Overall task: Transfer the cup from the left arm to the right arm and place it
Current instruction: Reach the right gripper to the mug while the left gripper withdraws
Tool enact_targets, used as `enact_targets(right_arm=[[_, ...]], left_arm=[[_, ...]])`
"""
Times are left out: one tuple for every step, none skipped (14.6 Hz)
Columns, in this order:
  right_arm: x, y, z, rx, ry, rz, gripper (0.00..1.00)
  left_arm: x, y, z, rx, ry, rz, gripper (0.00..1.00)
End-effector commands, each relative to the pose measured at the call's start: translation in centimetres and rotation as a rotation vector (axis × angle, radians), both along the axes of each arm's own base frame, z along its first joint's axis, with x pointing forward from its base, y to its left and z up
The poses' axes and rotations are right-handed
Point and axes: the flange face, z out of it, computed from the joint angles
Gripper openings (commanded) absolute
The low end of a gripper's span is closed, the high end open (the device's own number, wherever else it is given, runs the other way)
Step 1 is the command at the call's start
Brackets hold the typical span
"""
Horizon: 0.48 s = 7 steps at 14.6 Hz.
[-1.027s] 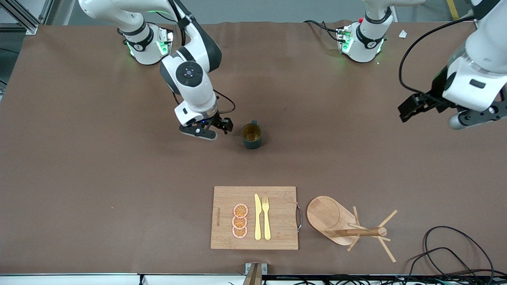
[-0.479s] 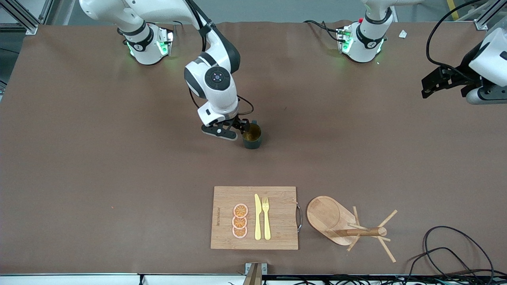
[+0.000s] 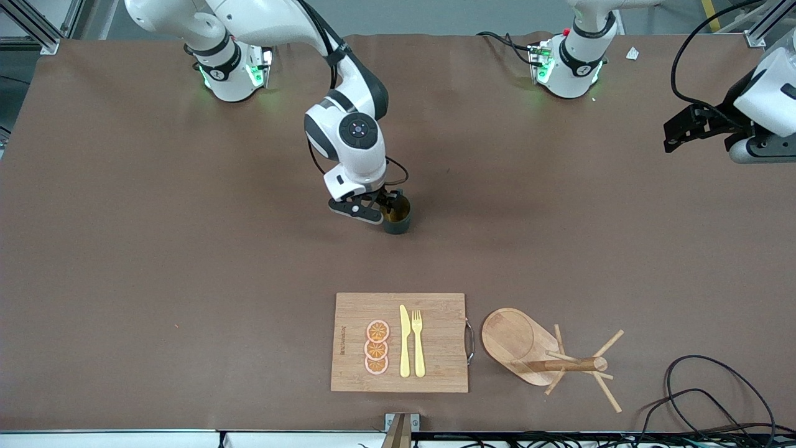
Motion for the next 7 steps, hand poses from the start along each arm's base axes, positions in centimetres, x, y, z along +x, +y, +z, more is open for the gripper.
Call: enact_targets(right_arm=[[-0.15,1.29,-0.59,-0.007,-0.004,-0.010,0.87],[-0.12,1.33,-0.52,-0.006,-0.005,-0.012,0.80],[-0.05,1.26,-0.52,-0.006,-0.005,-0.024,0.76],[-0.05,1.26,-0.52,-0.006,-0.005,-0.032,0.68],[0.20,1.08,-0.46,-0.005,-0.006,-0.035,0.59],[0.13,1.15,-0.46,-0.004,-0.006,-0.035,0.54],[0.13,1.15,-0.46,-0.004,-0.006,-0.036,0.49]], left_arm=[[-0.39,0.34,0.39,-0.016,-0.028,-0.011,1.00],[-0.39,0.34,0.25,-0.016,-0.025,-0.011,1.00],[-0.34,0.35,0.17,-0.016,-0.023,-0.009,1.00],[-0.34,0.16,0.18,-0.017,-0.024,-0.012,1.00],[-0.43,0.01,0.36,-0.037,-0.028,-0.014,1.00],[-0.41,-0.17,0.44,-0.059,-0.034,-0.014,1.00],[-0.33,0.25,0.54,-0.065,-0.038,-0.008,1.00]])
